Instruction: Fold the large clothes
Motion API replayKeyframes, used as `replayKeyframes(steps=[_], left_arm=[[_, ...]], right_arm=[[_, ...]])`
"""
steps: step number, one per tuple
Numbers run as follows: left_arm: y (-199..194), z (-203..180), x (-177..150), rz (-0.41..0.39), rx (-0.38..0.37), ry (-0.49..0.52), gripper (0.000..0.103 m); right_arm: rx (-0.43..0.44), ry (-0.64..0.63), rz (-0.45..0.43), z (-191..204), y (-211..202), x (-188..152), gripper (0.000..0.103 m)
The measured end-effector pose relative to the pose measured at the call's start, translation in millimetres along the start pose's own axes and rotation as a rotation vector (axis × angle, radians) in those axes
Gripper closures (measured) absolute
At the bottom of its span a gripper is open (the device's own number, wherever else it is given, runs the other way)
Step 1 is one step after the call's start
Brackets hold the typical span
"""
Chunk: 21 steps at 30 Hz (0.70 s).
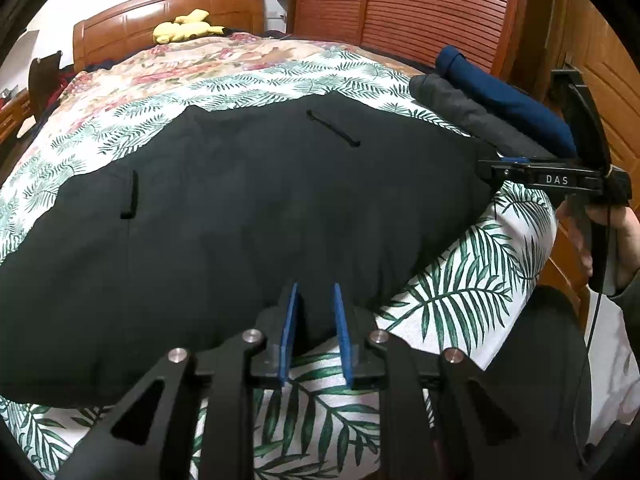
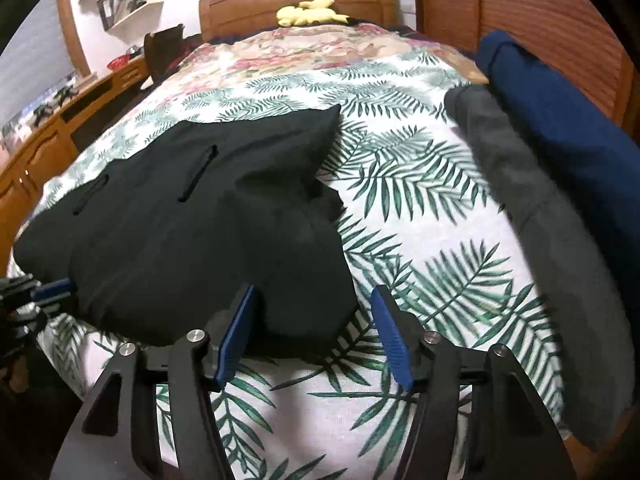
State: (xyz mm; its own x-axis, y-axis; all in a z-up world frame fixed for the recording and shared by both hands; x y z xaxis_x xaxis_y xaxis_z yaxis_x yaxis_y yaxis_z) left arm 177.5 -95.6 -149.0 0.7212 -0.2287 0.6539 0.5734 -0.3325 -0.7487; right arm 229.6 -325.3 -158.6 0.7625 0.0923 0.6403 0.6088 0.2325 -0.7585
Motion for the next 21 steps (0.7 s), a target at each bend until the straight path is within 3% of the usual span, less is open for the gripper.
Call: replayKeyframes(steps=[8,14,17,21], left_arm=[[4.2,-0.4,-0.8,0.006,-0.005,0.008,0.078],[2.6,-0.6,-0.5,0.008,-0.004,0.005,0.076],[-1.6,-0.1,-0.2,-0.002,0.007,-0.001,0.075],[-5.9,2.2,-1.0,-0.011,0.023,0.005,0.073]], right_arm=[[0.145,0.102,0.032,6.4,17.7,-4.6,0.041],[0.164,0.133,0.006,13.4,22.8,5.6,0.041],[0.173,0.152,-0.01,13.7,23.6,8.7,0.051],[0.189,0.145,-0.068,13.6,14.9,13.5,0.08]])
Point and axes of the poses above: each gripper's, at about its wrist camera, not at the fingertips, and y roughly the way its jaws point, z to its left, x to its top, the point moved 3 cm from there along y, roughly the way its jaws point, and after that the axes turned 1 degree about x, right-handed, at the moved point
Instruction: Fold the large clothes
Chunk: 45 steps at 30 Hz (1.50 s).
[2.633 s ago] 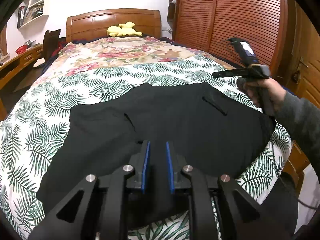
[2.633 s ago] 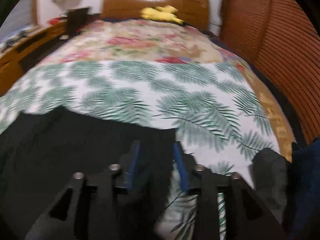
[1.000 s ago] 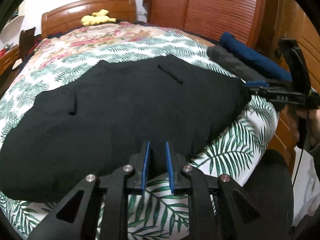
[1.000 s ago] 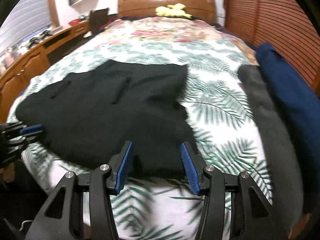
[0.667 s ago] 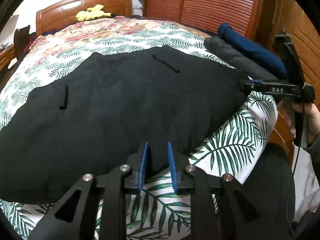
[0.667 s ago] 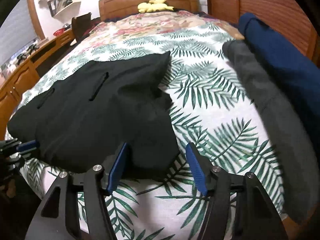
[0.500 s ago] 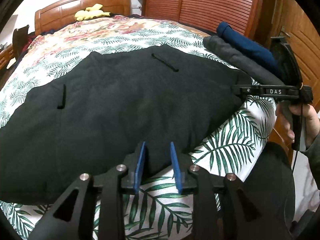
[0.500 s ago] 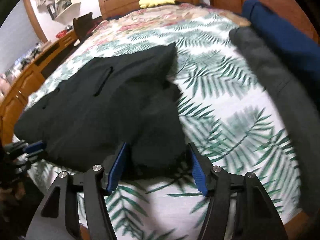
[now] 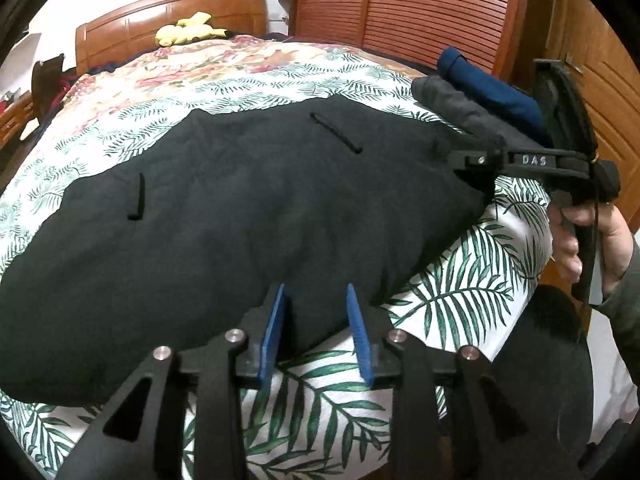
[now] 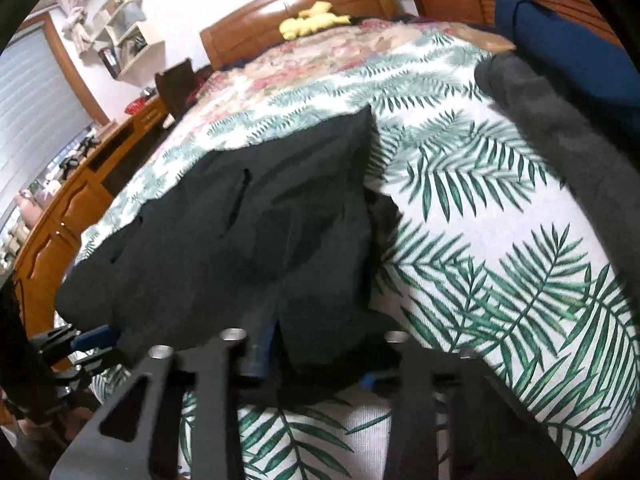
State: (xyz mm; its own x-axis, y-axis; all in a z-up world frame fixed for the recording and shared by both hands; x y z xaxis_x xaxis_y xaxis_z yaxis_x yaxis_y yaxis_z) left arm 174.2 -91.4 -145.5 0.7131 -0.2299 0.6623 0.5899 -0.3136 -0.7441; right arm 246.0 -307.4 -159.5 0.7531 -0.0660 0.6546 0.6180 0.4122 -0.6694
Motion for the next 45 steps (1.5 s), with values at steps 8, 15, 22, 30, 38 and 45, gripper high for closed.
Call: replayKeyframes(steps=[8,15,22,30,38,45], left_arm=[[-22.2,15.5,-1.1,-0.044,0.023,-0.016,0.068],[-46.7,37.7,-2.5,-0.097,0.067,-0.038,0.067],[-67.2,63.6,-6.6,-0.136,0.099,-0.089,0.067],[-86.1,96.9,-19.2,-0.158,0.143,-0.153,0.067],[-108.2,120.9,-27.5,-0.199,0.156,-0.194,0.066],[-138.5,147.2,-33.7,-0.267,0.194,-0.245,0.066]], right_arm=[[-0.014,-0.069,-0.127,13.5,-28.6,21.3,0.089],[-0.023,-0.102,-0.145,21.4,-31.7,32.3,0.089],[-0.002,-0.121,-0.133,32.1,-29.3,38.5,0.089],[0.066,-0.205,-0.165,83.3,-31.9,58.9,0.09],[0.164,-0.383,-0.207,189.8,-25.3,74.5,0.093],[0.281,-0.502,-0.178,286.3,-0.4,72.9,0.095]])
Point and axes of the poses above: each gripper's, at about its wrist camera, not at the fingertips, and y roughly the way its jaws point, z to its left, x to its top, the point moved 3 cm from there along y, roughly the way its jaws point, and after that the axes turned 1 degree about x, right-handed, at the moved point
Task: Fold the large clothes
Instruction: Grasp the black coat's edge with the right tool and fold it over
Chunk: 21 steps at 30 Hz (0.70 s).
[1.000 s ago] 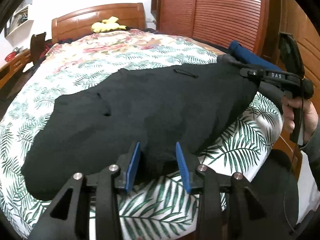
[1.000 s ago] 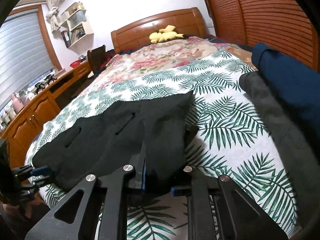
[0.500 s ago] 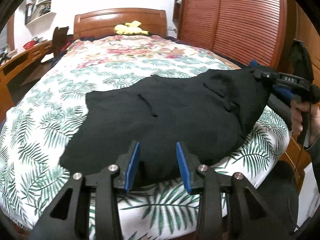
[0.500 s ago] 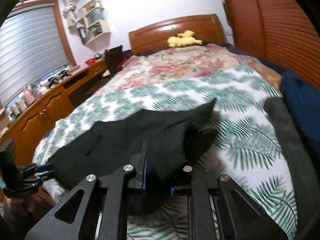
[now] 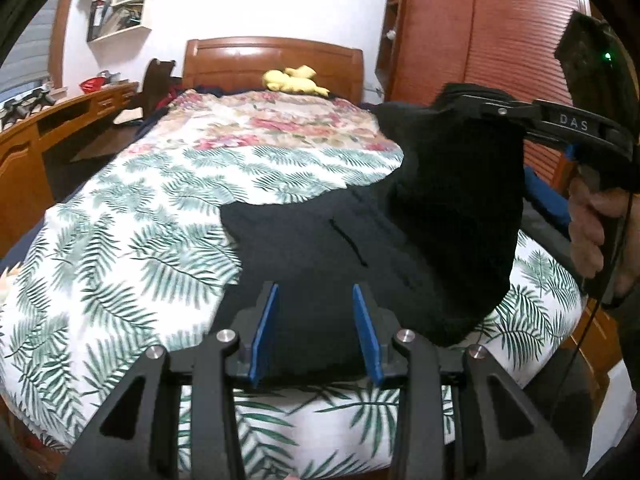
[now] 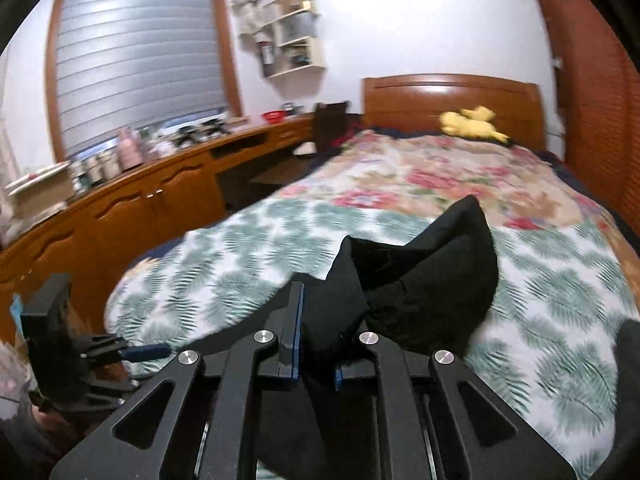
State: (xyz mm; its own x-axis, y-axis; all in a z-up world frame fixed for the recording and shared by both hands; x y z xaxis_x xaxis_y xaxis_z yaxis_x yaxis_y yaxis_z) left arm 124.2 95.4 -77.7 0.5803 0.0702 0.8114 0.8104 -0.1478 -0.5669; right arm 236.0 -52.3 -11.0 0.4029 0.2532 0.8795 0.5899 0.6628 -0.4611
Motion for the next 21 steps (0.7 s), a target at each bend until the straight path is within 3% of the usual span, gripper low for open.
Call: replayKeyframes(steps=[4,11,15,21], left_arm=[[-9.0,21.0,2.1,-0.024,0.025,-0.049,0.066],[-18.9,38.9,0.9,-0.045,0.042,-0.081,0.066],[-19.8,41.3,0.7,-0.051,0.041,-0.086,0.066],[-18.5,39.7,3.1,-0.059,0.038,-0.089,0.066]], right_arm=[[0.056,-0.03,0.037,33.6,34.8,-2.8,0.095],[0.101,0.008,0.178,47.9,73.3,-41.9,0.093],[0.1,-0.008,0.231,56.3,74.5,-59.3,0.088],[0.087,-0.066,0.238,65.2,51.6,-59.8,0.075]])
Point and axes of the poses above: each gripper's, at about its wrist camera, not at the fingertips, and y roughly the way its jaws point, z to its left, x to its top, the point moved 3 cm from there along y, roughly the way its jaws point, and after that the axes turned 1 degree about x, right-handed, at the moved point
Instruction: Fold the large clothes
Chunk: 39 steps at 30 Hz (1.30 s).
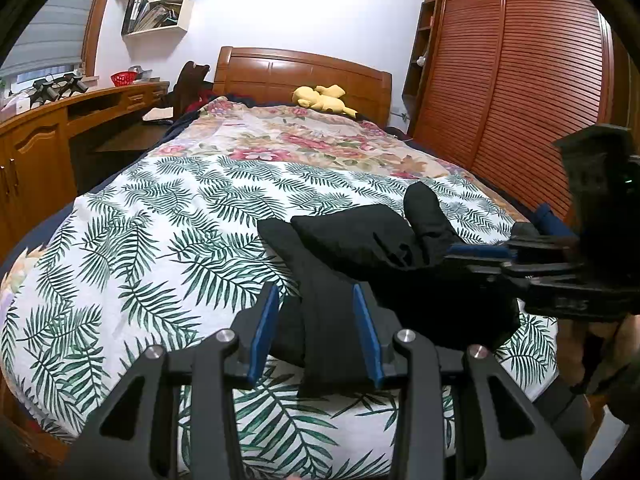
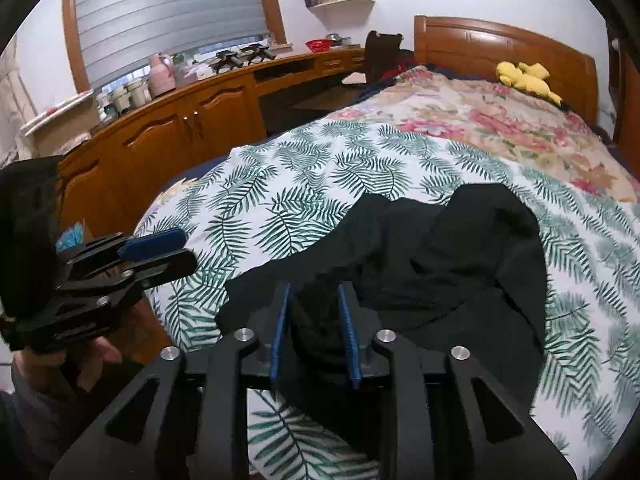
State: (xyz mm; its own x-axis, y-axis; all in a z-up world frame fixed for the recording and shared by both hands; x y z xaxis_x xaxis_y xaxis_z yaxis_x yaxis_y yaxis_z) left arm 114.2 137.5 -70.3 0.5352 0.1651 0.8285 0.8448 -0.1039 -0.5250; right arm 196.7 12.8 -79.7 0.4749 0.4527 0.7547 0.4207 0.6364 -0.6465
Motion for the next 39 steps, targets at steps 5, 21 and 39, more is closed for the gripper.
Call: replayKeyframes(steps=[5,21,39], left_arm=[[5.5,-10.0,3.1,-0.003,-0.017,0.013,0.066],[15.4,-46.6,-3.2,0.012,-0.083,0.075,0.066],[62.7,-87.5,-27.6,0.156,-0.114,0.117,0.066]], right_arm=[[-0.029,-0.012,-0.046,-10.1,-39.7,-0.3,0.066],[-0.222,0.073,0.08,-82.3,-11.2,-88.4,0.064],[-0.16,0.103,0.037,-86.2,-18.9,-92.5,0.063]])
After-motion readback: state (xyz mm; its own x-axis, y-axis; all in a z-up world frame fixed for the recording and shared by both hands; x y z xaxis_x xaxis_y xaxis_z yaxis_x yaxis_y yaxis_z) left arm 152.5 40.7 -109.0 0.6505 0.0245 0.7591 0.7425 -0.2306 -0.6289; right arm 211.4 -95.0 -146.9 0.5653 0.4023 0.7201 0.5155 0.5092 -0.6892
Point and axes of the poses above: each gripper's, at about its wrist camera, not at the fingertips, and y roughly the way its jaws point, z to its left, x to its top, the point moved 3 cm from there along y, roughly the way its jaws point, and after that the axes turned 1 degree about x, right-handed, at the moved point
